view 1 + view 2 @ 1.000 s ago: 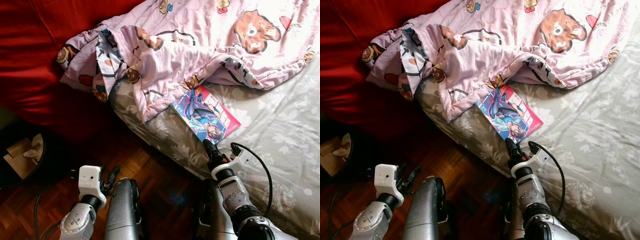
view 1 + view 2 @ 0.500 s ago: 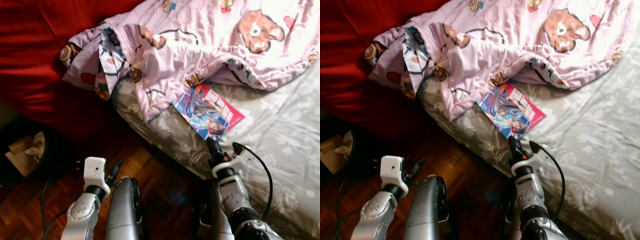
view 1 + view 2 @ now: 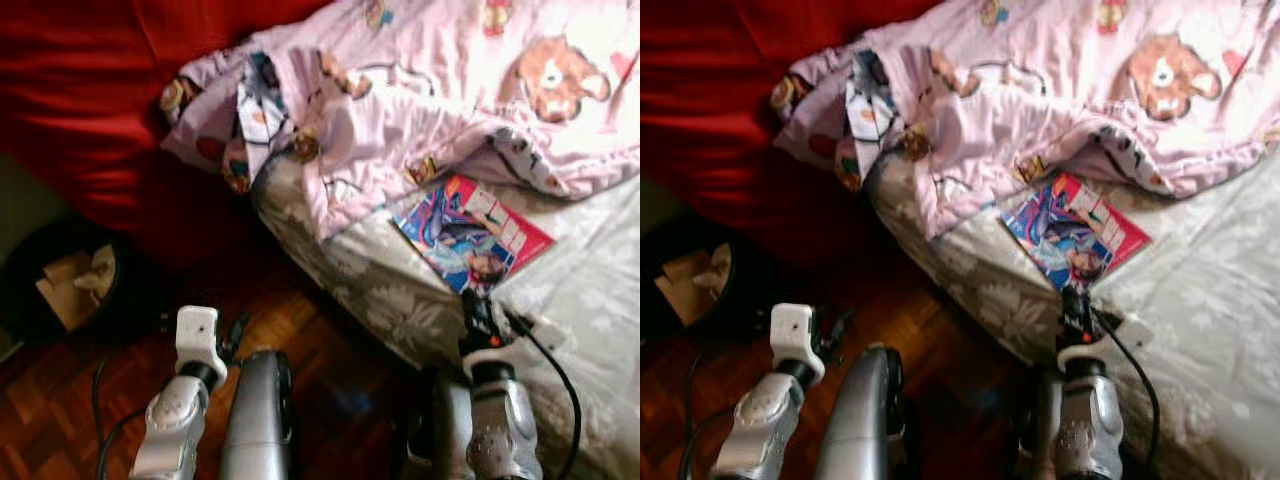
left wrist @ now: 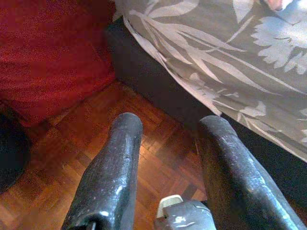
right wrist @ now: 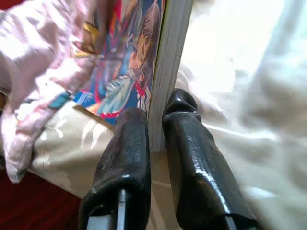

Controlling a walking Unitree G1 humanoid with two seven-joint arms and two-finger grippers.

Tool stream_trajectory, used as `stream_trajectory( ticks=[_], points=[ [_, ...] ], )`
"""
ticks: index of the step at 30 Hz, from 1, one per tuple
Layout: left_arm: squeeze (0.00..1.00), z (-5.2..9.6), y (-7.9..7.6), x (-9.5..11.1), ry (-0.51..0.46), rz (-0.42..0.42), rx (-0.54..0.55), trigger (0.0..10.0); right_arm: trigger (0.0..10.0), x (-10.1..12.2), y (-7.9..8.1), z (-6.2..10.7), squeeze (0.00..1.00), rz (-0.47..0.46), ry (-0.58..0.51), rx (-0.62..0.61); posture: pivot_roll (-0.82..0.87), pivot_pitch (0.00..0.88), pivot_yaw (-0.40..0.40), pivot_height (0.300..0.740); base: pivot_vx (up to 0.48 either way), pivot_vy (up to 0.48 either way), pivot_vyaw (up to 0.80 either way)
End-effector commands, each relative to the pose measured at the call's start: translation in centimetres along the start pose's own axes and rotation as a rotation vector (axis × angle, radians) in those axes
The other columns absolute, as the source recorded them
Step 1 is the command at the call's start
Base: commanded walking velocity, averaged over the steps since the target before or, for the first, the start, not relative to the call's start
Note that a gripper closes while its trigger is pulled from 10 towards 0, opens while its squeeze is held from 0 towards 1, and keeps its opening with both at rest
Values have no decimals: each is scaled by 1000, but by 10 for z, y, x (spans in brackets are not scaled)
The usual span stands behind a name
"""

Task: Clean up the room

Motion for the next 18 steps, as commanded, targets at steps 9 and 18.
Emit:
stream_trajectory(
  ticks=[9, 18],
  points=[
    [0, 3, -1, -13, 35, -7, 4, 10000, 0, -33, -4, 18, 0, -186, 193, -68, 55, 248, 43, 589, 0, 0, 0],
    [0, 7, -1, -17, 36, -21, 3, 10000, 0, -50, -47, 34, 0, -333, 222, -355, 63, 257, 37, 589, 0, 0, 0]
  ],
)
Point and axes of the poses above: a point about 5 cm out from each wrist's last joint towards the gripper, its own z axis pointing back from the gripper into the wrist, its own x axis along the axis of the wrist's last joint, y = z × x, the point moved 1 cm from there along -z, pointing out of the wrist towards the gripper, and after that the axes turned 11 degrees about -z, right-handed, at the moved point
